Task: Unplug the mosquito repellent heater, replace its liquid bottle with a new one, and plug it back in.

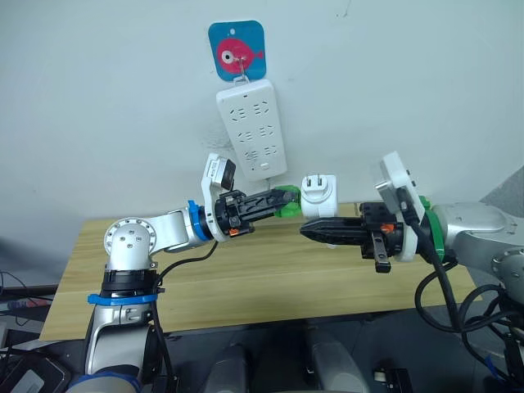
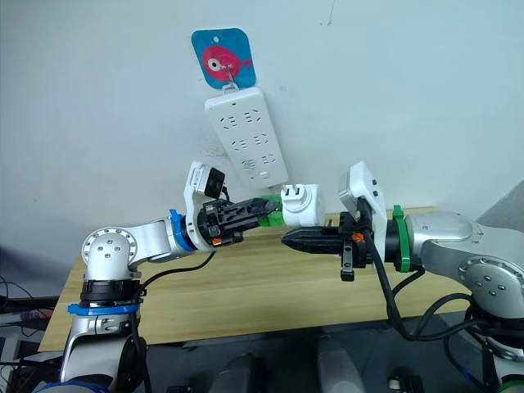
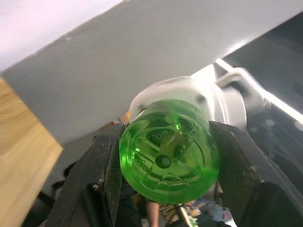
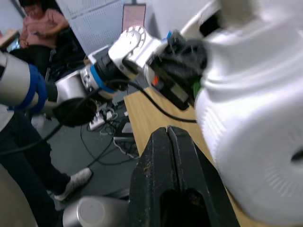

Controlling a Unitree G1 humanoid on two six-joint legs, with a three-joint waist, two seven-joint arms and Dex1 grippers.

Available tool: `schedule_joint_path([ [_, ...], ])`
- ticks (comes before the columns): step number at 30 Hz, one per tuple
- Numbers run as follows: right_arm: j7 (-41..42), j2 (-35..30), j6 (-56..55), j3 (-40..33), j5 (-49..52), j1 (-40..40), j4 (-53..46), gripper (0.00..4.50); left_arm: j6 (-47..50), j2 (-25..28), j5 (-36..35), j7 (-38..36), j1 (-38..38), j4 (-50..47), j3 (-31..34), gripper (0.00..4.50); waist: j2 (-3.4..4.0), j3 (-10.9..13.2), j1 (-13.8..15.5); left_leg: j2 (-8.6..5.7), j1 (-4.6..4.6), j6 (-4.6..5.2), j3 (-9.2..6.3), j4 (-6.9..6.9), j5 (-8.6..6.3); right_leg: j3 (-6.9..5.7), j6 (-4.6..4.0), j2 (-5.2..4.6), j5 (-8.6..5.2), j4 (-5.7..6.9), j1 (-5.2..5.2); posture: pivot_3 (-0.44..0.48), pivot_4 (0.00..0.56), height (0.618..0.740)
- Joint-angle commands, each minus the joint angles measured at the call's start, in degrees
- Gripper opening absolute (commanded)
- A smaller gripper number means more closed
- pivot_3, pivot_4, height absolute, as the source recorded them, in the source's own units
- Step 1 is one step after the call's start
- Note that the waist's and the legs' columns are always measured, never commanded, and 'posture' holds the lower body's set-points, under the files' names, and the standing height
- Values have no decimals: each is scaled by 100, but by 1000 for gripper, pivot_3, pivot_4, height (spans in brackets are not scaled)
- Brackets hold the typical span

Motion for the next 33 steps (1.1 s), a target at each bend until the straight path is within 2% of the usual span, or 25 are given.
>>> schedule_joint_path([
  [1, -550, 51, -50, -292, 564, -201, -11, 0, -79, 61, 268, -348, 15, -285, -98, 2419, 0, 0, -6, 0, 0, 0, 1, 0, 0, 0, 0, 1, 0, 0, 0, -201, 142, 740],
  [9, -1071, -9, -91, -337, 922, -526, 386, 0, -120, 241, 849, -1051, 51, -506, -303, 2419, 0, 0, -20, 1, 0, 1, 12, -1, -1, 2, 0, 25, 0, 0, 0, -199, 142, 740],
  [18, -480, -189, -26, -77, 79, -541, 649, 0, 101, 388, 866, -1558, -15, -557, -341, 2419, 1, -1, -21, 2, -2, 2, 16, -1, -1, 2, 1, 31, 0, -1, -1, -196, 144, 740],
  [25, -214, -151, 86, -9, -5, -602, 833, 0, 249, 366, 744, -1596, -70, -516, -270, 2418, 1, -1, -21, 3, -2, 2, 10, -1, -1, 2, 0, 31, 0, -1, -1, -191, 143, 740],
  [33, -296, 60, 302, 106, -9, -547, 986, 0, 445, 256, 341, -1325, -115, -391, -99, 2418, 1, -1, -21, 4, -2, 2, 7, -1, -1, 3, 0, 30, 0, -1, -1, -192, 146, 740],
])
